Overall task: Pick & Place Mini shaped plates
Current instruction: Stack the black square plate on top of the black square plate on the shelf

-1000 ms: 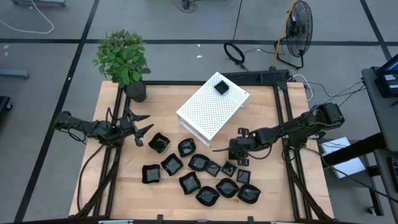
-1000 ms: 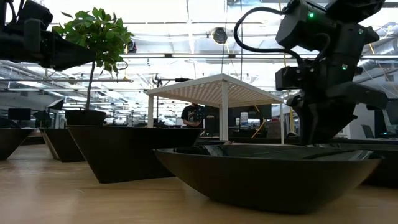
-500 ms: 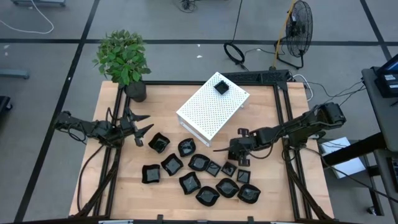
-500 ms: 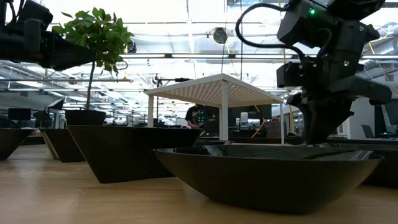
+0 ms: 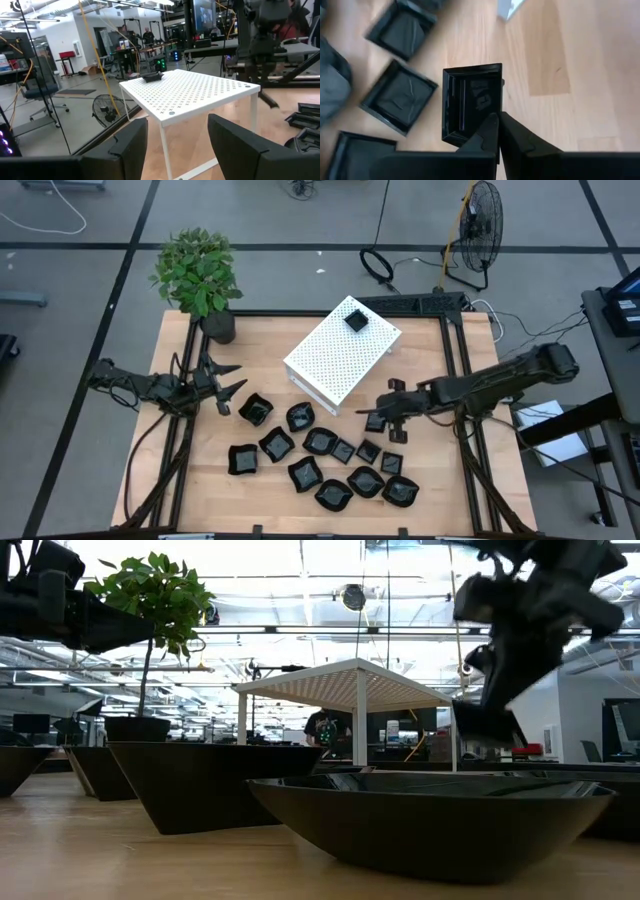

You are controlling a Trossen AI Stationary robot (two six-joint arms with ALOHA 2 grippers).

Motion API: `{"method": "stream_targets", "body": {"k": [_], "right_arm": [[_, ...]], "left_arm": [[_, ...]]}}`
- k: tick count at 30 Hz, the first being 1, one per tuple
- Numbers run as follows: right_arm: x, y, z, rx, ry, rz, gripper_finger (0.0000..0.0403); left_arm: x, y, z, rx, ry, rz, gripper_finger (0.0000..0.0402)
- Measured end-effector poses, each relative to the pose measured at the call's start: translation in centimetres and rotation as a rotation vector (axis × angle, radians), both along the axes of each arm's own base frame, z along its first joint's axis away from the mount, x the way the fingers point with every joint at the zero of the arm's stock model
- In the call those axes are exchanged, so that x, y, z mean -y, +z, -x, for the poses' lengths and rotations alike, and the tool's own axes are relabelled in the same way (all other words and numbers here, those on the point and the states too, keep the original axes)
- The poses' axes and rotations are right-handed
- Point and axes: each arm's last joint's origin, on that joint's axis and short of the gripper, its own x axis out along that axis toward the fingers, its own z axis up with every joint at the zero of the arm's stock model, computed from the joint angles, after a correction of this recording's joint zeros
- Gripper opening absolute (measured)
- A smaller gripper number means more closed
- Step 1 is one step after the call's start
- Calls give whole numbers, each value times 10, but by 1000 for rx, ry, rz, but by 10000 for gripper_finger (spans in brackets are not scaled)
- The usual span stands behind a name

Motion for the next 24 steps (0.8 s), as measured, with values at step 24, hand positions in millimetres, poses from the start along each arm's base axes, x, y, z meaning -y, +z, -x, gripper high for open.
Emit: {"method": "stream_targets", "body": {"k": [24], "right_arm": [[124,163,-44,579,-268,-147,0]], "left_arm": [[0,0,0,0,0,0,212]]}}
